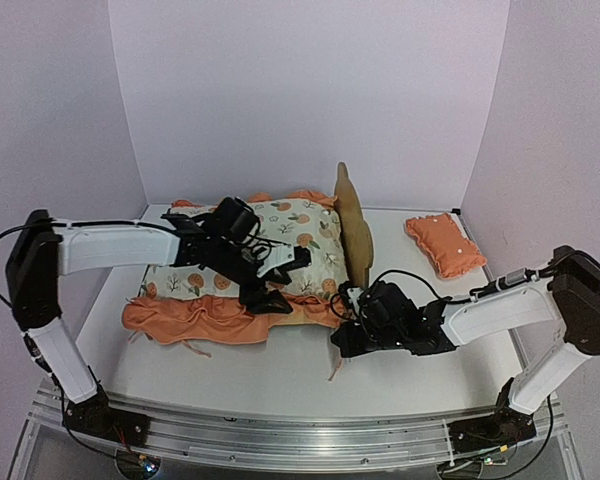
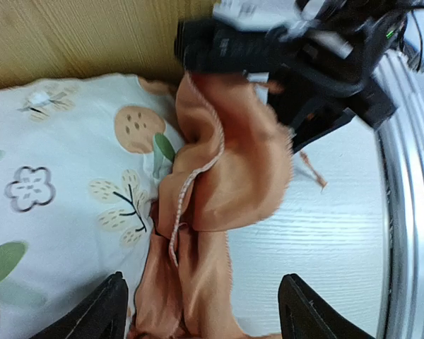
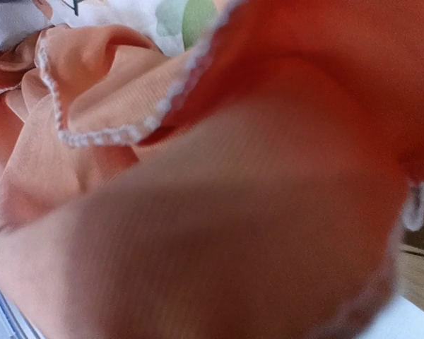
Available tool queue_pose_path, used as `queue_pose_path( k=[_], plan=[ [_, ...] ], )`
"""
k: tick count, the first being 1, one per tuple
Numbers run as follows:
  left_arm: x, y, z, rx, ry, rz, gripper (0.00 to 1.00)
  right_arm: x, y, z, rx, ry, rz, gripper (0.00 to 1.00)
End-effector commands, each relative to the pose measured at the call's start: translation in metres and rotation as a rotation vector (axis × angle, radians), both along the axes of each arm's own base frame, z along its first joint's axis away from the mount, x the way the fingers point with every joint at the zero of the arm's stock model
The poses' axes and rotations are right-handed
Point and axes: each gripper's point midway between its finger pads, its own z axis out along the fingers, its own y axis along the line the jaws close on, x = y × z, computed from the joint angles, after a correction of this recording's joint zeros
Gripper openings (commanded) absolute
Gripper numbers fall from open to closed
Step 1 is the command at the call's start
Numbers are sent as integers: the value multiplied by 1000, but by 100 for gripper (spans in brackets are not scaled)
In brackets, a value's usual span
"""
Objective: Set up the pet bed
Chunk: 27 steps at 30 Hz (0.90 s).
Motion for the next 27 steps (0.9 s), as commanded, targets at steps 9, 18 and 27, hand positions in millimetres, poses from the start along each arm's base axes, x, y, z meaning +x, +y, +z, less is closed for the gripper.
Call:
queue_pose_path(
  k=[9,18,27],
  plan=[
    [-107,-20,43,-322,209,123,72,-7,11,-2,81,170,-92,0],
    [-145,-58,-43,-415,372,189,78,-13,17,7,170,272,-159,0],
    [-121,-79,-107,-421,401,438,71,-18,6,20,222,257,-177,0]
  ],
)
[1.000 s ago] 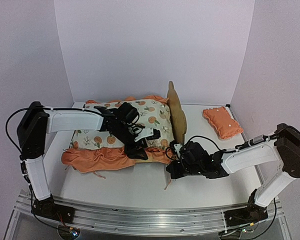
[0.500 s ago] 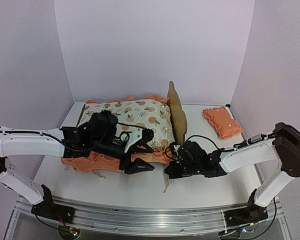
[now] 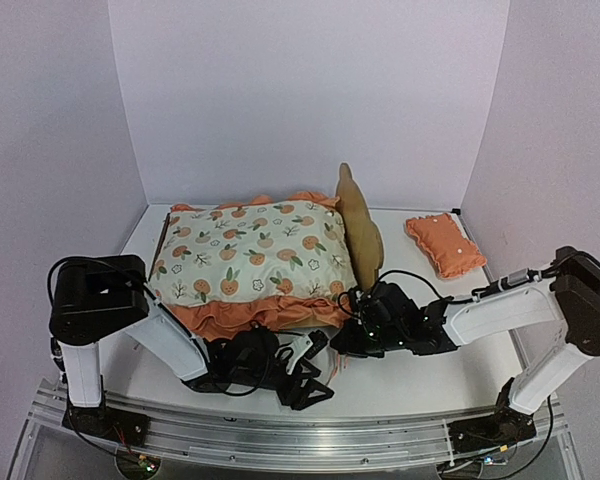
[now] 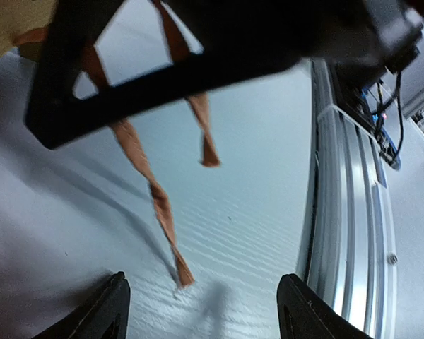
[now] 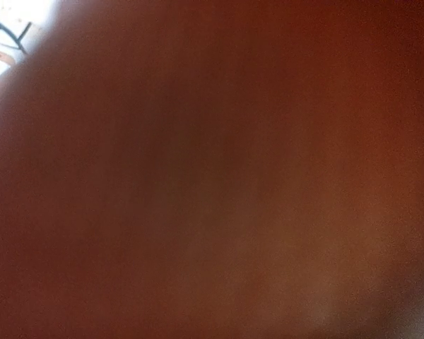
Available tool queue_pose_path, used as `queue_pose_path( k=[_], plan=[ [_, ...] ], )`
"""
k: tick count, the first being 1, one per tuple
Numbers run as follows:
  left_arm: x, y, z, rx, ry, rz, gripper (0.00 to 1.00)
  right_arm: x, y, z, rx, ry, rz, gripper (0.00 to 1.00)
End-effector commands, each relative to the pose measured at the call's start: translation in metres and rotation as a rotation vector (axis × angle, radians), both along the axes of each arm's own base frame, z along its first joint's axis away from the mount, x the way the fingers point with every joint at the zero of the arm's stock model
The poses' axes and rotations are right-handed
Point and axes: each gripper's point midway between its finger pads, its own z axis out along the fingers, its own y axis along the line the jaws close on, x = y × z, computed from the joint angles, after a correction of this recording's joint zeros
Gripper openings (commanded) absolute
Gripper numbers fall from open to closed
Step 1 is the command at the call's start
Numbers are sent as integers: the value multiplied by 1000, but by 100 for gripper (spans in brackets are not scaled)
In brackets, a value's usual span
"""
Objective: Set up the pet bed
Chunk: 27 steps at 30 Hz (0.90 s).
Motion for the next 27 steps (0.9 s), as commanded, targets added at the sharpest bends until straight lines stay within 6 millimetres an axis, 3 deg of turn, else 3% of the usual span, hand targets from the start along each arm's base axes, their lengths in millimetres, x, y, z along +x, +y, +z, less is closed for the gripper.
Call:
queue_pose_path(
  k=[1,6,15,18,20,21,23,27],
  plan=[
    [23,-17,-5,-61,24,162,67,-6,1,23,91,9,-17,0],
    [18,-17,-22,-18,54,148,50,-4,-1,28,103,-11,-26,0],
    [14,-23,-39,-8,54,127,43,-4,-1,18,109,13,-50,0],
    [25,-19,-50,33,36,201,25,-5,-1,21,118,15,-49,0],
    [24,-20,-48,29,36,194,5,-7,-1,20,119,20,-42,0],
    [23,-21,-47,24,39,189,1,-9,-3,18,117,27,-39,10],
    [21,-24,-42,9,41,177,0,-16,-10,10,88,58,-33,31],
    [16,-26,-32,-19,31,142,0,-42,-30,-2,29,150,3,48]
  ],
)
